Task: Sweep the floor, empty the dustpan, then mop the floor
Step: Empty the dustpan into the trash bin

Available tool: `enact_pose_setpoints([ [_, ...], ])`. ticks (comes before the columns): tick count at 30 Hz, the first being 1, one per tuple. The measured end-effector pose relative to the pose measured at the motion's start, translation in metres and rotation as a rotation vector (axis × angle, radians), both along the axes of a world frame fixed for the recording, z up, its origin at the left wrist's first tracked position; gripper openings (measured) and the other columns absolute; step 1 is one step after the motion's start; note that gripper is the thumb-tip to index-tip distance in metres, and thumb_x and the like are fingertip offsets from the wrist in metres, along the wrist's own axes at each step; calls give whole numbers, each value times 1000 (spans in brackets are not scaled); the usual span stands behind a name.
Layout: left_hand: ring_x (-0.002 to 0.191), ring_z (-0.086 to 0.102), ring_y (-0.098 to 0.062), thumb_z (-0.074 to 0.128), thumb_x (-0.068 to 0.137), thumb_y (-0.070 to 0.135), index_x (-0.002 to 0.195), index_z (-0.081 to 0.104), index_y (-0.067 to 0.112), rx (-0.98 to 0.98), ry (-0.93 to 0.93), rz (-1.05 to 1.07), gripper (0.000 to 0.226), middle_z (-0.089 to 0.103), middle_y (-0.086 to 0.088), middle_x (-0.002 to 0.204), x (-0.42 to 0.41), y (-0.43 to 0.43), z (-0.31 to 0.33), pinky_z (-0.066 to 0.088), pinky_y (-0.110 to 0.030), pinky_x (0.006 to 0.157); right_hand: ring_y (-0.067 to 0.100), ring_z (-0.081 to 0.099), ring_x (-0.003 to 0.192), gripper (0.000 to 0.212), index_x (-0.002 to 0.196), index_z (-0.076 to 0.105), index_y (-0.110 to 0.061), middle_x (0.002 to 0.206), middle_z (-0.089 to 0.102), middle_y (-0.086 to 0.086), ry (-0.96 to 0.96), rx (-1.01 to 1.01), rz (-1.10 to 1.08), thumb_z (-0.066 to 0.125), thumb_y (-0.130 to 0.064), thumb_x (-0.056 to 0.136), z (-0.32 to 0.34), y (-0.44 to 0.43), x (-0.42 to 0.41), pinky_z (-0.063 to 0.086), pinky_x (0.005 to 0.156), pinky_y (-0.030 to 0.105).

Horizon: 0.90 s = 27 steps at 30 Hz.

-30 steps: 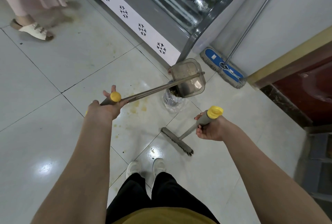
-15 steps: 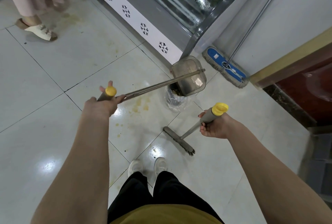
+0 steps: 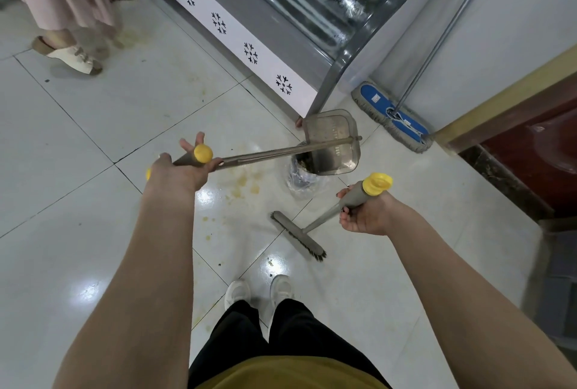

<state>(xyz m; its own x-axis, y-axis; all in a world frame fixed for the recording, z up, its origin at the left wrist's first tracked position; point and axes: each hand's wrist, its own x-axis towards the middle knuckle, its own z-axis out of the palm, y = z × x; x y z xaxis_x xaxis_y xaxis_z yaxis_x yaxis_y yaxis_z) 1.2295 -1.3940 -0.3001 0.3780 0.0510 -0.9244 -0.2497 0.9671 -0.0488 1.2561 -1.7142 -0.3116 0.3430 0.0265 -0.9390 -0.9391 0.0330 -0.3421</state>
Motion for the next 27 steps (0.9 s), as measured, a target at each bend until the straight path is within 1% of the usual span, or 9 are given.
enact_pose_setpoints([
  [3, 93, 71, -29, 48, 99, 28, 122, 43, 10, -2, -23, -55, 30, 66, -7, 67, -18, -7, -10, 36, -58, 103, 23, 53, 43, 28, 75, 57, -7, 65, 42, 10, 2, -1, 5, 39, -22, 90, -1, -2, -1, 54, 50, 29],
  [5, 94, 71, -31, 48, 99, 28, 119, 41, 10, 8, -14, -60, 28, 66, -4, 73, -25, -11, -9, 37, -58, 102, 23, 52, 43, 27, 75, 57, -7, 66, 42, 10, 1, -1, 9, 39, -22, 89, -3, -4, -2, 54, 51, 29],
  [9, 101, 69, -28, 46, 100, 27, 109, 40, 4, 20, -49, -67, 25, 63, -7, 73, -2, -13, 11, 34, -52, 107, 23, 53, 43, 27, 75, 57, -8, 66, 42, 10, 0, -23, 31, 39, -22, 89, -5, -4, -3, 55, 50, 30],
  [13, 96, 70, -29, 52, 97, 26, 129, 39, 13, 43, -47, -69, 36, 63, -7, 72, -5, -20, 7, 39, -52, 105, 23, 52, 44, 27, 75, 56, -8, 65, 42, 9, 21, -41, 35, 39, -23, 90, -4, -4, -6, 54, 49, 29],
  [15, 95, 71, -30, 53, 97, 27, 132, 38, 15, 52, -26, -88, 40, 64, -7, 73, -14, -21, 1, 41, -53, 102, 23, 51, 44, 27, 76, 56, -8, 65, 42, 9, 27, -43, 19, 39, -23, 90, -3, -8, -8, 54, 48, 29],
  [19, 96, 70, -30, 53, 97, 26, 118, 36, 10, 33, -43, -76, 32, 63, -10, 74, -5, -27, 8, 44, -48, 102, 23, 52, 46, 27, 77, 56, -8, 66, 43, 10, 30, -54, -4, 38, -23, 91, -3, -16, -9, 53, 48, 29],
  [21, 95, 71, -29, 54, 96, 25, 116, 34, 10, 40, -39, -51, 32, 61, -12, 75, -1, -32, 10, 47, -43, 99, 23, 53, 43, 28, 77, 56, -8, 65, 43, 10, 28, -56, -5, 38, -24, 91, -4, -17, -10, 53, 48, 29],
  [25, 94, 71, -31, 56, 95, 27, 122, 38, 15, 47, -21, -95, 35, 63, -10, 75, -17, -32, -4, 48, -49, 96, 22, 53, 44, 28, 77, 56, -9, 63, 42, 8, 26, -53, 7, 37, -24, 91, -7, -20, -16, 53, 49, 27],
  [27, 96, 70, -31, 54, 96, 27, 119, 37, 13, 43, -24, -100, 32, 63, -11, 75, -16, -30, -3, 46, -51, 98, 22, 54, 44, 27, 77, 56, -9, 64, 41, 8, 29, -47, 14, 37, -24, 90, -7, -21, -18, 53, 50, 27],
])
